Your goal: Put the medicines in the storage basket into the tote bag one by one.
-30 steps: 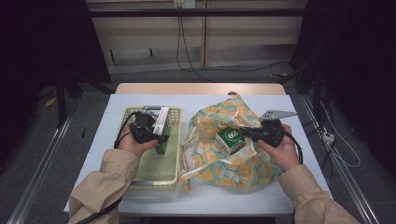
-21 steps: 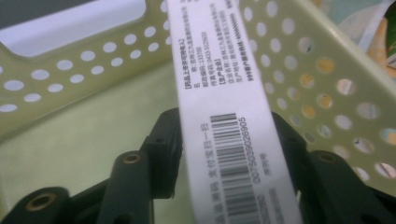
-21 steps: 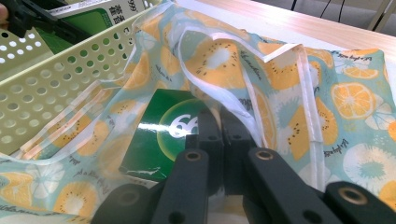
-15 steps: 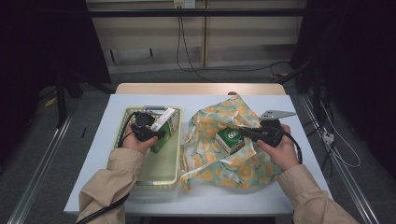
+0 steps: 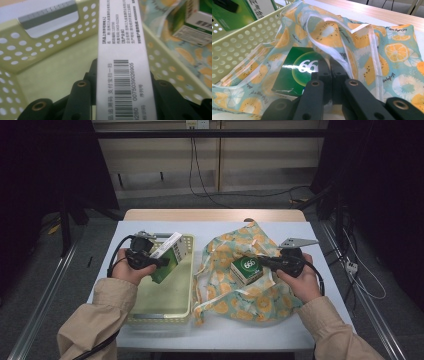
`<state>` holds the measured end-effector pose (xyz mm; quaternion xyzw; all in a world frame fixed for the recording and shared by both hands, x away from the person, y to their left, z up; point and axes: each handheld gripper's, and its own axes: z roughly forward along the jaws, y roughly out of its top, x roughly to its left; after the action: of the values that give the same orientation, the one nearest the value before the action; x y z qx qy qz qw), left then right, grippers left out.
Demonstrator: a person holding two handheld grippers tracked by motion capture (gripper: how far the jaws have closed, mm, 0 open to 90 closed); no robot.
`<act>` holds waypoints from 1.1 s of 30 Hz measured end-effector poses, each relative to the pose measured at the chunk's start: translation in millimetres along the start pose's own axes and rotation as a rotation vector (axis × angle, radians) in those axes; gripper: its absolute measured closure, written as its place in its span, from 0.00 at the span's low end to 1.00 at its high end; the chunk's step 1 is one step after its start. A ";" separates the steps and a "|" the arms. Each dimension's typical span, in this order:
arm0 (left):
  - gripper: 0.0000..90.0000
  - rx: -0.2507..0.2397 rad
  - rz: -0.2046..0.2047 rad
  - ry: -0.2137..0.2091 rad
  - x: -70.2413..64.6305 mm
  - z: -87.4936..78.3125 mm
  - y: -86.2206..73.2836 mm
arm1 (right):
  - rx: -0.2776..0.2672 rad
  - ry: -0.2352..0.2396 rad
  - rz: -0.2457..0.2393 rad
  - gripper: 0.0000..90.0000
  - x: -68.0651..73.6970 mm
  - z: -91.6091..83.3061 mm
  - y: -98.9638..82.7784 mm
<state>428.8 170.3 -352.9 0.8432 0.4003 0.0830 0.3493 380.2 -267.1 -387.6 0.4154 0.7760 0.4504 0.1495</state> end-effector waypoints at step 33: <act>0.72 0.042 0.338 -0.335 -112.2 31.3 43.0 | -0.020 -0.002 -0.003 0.99 0.1 -6.1 9.7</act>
<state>393.7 52.9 -332.2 0.9073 0.1914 -0.0092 0.3743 381.4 -268.1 -376.2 0.4133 0.7719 0.4576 0.1550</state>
